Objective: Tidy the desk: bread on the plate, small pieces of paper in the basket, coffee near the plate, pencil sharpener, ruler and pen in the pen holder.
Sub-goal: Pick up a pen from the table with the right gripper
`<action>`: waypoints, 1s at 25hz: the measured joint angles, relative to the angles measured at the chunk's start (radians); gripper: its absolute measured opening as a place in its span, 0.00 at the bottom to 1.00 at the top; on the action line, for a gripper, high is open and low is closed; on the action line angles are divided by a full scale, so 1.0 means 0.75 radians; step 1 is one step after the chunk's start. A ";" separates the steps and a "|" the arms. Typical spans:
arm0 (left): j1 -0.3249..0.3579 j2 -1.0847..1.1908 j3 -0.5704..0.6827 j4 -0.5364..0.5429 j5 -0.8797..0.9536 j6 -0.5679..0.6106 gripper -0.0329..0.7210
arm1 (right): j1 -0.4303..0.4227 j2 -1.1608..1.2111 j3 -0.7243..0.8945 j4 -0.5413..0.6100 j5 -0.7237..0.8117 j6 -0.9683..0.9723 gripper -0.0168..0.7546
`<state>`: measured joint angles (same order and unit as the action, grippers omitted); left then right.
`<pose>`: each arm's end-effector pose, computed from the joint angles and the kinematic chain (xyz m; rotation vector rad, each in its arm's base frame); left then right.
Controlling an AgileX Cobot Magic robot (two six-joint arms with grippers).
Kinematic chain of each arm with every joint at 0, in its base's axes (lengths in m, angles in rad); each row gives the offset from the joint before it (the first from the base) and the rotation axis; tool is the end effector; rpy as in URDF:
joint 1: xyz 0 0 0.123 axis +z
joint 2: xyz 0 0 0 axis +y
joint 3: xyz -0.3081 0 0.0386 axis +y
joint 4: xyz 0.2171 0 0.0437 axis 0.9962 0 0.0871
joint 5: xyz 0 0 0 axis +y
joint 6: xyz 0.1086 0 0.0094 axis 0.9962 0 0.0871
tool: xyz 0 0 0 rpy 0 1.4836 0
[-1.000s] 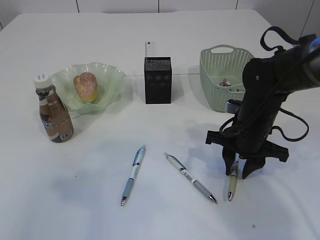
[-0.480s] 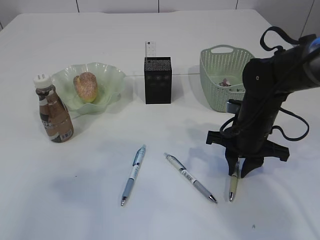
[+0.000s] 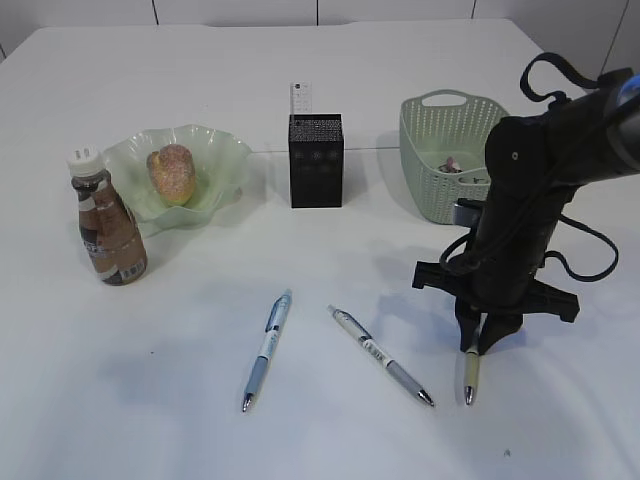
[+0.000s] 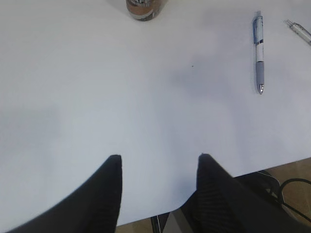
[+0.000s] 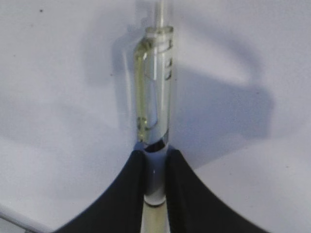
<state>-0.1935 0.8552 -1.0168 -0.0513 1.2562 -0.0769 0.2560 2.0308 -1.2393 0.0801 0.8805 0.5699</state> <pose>0.0896 -0.0230 0.3668 0.1484 2.5811 -0.1692 0.3404 0.0960 0.1494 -0.5637 -3.0515 -0.0786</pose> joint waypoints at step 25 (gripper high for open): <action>0.000 0.000 0.000 0.002 0.000 0.000 0.51 | 0.000 0.006 -0.271 -0.001 0.291 -0.397 0.17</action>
<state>-0.1935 0.8552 -1.0168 -0.0495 1.2562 -0.0769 0.2560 2.0349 -1.4425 0.0794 1.0991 0.2722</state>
